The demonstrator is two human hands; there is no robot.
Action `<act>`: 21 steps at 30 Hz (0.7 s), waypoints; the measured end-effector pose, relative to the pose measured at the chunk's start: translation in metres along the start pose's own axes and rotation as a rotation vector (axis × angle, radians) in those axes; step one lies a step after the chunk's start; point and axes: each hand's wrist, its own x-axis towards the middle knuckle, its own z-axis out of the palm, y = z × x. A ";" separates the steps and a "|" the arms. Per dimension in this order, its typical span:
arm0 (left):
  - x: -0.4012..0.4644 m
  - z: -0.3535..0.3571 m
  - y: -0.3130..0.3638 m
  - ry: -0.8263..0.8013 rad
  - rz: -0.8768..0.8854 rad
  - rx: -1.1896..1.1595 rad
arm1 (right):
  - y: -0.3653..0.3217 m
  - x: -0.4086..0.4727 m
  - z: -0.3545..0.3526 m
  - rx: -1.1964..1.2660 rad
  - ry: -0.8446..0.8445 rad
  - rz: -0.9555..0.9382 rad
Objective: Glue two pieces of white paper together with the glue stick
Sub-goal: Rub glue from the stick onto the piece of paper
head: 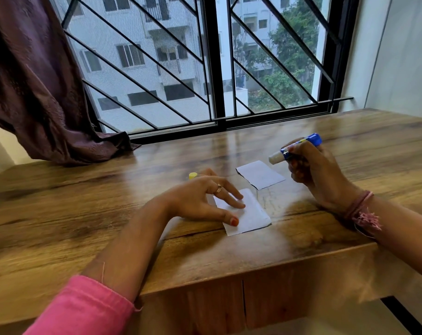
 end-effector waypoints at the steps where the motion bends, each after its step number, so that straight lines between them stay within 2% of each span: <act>1: 0.001 0.001 0.000 -0.011 -0.004 0.016 | 0.000 0.000 0.000 -0.006 -0.004 0.001; 15: 0.005 0.011 0.003 0.076 -0.090 0.088 | -0.004 -0.006 0.001 -0.048 -0.028 0.026; 21: 0.009 0.016 0.007 0.155 -0.150 0.097 | -0.005 -0.013 0.000 -0.259 -0.111 0.092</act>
